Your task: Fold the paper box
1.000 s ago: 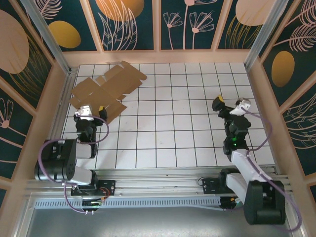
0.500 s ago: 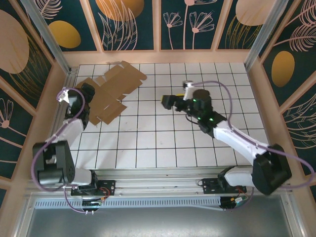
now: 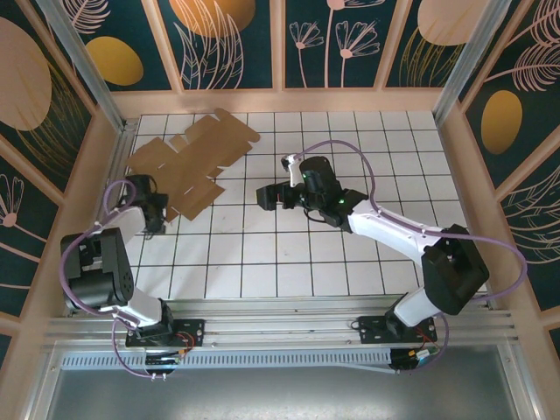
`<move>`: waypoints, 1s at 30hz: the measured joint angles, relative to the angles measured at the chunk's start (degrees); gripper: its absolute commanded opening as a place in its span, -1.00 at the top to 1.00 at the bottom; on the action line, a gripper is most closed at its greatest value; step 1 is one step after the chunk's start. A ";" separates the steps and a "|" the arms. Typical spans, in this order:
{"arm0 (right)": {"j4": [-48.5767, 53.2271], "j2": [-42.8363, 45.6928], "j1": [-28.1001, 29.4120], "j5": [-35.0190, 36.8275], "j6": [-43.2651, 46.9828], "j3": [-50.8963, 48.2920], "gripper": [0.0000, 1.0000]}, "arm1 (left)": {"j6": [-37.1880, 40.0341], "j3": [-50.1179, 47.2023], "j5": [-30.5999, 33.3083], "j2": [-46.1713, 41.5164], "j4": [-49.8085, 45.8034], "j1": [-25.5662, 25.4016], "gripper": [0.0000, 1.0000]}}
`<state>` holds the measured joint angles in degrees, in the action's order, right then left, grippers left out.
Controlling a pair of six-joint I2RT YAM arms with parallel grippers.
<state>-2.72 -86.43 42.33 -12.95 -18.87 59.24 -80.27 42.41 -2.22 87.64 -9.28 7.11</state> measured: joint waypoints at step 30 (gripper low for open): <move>0.02 1.64 -1.31 3.91 -1.40 -0.81 -0.98 | -15.26 -4.85 -7.87 4.00 15.67 -8.72 0.14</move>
<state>-2.70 -84.79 41.01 -9.04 -20.27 58.43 -95.53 37.56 -10.09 91.64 6.39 -1.61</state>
